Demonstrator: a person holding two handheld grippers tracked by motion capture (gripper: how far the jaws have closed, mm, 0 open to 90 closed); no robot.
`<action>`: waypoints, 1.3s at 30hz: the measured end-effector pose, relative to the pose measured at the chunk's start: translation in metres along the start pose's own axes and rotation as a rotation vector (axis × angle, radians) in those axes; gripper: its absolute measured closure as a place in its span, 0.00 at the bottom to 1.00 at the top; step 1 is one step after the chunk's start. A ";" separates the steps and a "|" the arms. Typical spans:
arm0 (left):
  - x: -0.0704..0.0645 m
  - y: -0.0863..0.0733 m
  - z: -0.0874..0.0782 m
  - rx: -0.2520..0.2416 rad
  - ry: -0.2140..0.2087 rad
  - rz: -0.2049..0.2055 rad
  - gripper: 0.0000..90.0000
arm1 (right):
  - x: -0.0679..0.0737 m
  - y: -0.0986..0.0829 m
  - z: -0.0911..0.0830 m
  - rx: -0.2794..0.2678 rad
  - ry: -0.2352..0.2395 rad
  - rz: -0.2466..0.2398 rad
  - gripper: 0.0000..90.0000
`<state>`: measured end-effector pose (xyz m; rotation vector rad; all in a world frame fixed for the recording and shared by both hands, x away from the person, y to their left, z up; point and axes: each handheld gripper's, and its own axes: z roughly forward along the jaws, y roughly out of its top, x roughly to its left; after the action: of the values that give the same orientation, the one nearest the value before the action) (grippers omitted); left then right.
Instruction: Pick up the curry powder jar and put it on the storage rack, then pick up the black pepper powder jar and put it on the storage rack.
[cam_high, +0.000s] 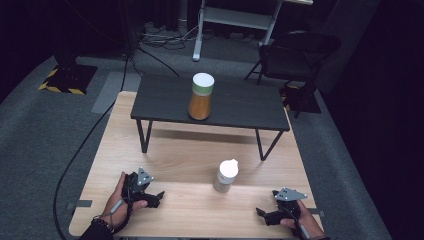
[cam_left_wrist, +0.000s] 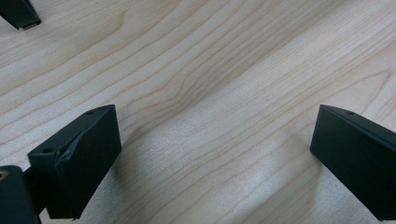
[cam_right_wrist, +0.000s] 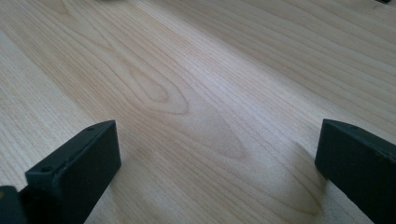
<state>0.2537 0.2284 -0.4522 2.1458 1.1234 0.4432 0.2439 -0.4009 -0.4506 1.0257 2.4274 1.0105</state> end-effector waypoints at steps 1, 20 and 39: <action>0.000 0.000 0.000 0.000 0.000 0.000 0.02 | 0.000 0.000 0.000 0.000 0.000 0.000 0.00; 0.000 0.000 0.000 0.001 0.002 0.000 0.02 | 0.000 0.000 0.000 0.000 -0.001 0.001 0.00; 0.001 0.000 0.000 -0.001 -0.003 0.004 0.02 | 0.006 0.004 -0.001 0.015 -0.026 0.005 0.01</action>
<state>0.2539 0.2293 -0.4524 2.1476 1.1174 0.4419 0.2415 -0.3955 -0.4471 1.0443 2.4161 0.9756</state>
